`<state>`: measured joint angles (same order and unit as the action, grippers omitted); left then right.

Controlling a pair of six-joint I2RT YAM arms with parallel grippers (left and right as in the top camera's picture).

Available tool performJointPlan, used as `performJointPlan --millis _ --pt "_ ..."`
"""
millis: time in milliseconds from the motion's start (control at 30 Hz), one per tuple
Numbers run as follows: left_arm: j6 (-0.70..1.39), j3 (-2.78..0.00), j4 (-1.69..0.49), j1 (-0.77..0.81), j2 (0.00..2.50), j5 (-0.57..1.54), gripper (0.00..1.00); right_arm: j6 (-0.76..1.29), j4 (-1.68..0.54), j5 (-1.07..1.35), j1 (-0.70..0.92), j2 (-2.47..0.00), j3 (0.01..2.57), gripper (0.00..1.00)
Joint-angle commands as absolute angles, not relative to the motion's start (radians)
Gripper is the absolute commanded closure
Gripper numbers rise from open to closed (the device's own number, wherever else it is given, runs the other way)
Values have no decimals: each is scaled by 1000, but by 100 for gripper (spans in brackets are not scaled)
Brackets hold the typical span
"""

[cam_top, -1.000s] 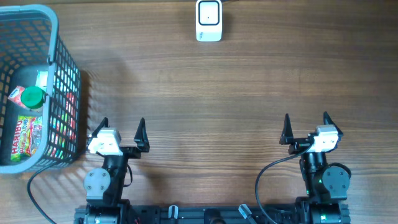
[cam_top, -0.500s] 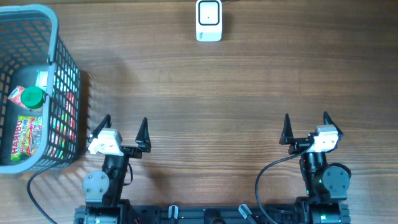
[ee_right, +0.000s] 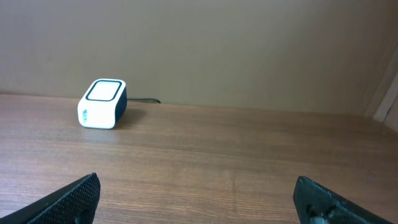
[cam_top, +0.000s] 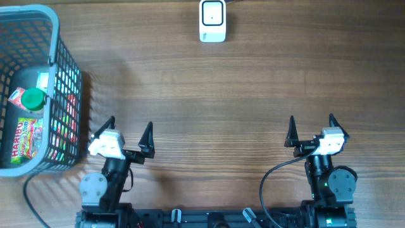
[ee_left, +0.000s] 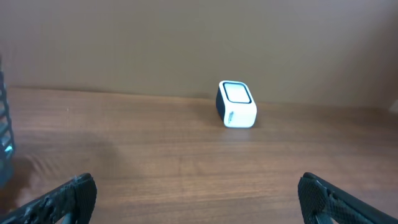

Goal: Scan the item barcode
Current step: 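Move the left gripper over the basket toward the green-lidded jar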

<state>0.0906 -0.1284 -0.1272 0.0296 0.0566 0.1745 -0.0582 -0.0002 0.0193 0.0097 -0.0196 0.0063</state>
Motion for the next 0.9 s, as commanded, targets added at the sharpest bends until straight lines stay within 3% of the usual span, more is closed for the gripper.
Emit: performJointPlan --millis 0,133,300,500,700,867 --pt "86 -270 -155 24 169 191 0 -72 2 31 14 -23 6 0" --pt "86 -424 -202 24 361 191 0 -72 2 31 14 -23 6 0" --pt "84 -686 -440 24 604 215 0 -72 2 31 14 -23 6 0" --pt "130 -739 -453 23 663 274 0 -72 2 31 14 -23 6 0" --pt "196 -955 -583 23 702 171 0 -72 2 31 14 -23 6 0" --pt "266 -1293 -808 23 882 9 0 -72 2 31 14 -23 6 0"
